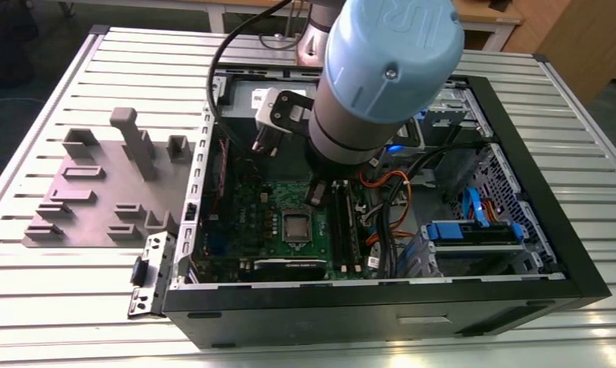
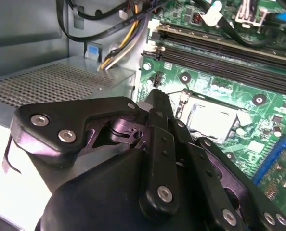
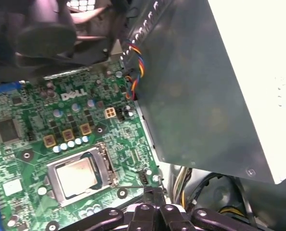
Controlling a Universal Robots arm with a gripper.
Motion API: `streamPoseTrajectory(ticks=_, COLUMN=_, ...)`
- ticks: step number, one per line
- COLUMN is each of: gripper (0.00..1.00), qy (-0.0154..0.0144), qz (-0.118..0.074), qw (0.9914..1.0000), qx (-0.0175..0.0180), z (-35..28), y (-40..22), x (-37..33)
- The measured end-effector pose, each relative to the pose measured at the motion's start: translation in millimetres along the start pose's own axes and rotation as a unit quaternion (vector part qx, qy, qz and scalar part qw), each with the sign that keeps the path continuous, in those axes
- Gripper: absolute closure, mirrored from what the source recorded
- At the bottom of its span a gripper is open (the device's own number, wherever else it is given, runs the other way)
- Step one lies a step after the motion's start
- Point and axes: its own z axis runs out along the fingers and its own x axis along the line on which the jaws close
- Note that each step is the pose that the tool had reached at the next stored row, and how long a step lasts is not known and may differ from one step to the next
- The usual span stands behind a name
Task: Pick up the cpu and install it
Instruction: 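Install the first cpu locking lever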
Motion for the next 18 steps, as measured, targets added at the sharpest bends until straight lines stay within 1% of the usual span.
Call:
streamPoseTrajectory(ticks=9, gripper=0.89, qy=-0.0047, qz=0.0, qw=0.99999, qx=-0.0017, z=5.1, y=-2.9, x=-8.7)
streamPoseTrajectory(ticks=14, gripper=0.89, qy=-0.0079, qz=0.0, qw=0.99996, qx=-0.003, z=6.4, y=-3.3, x=-9.8)
streamPoseTrajectory(ticks=18, gripper=0.89, qy=-0.012, qz=0.0, qw=0.99992, qx=-0.0045, z=7.5, y=-3.4, x=-9.5)
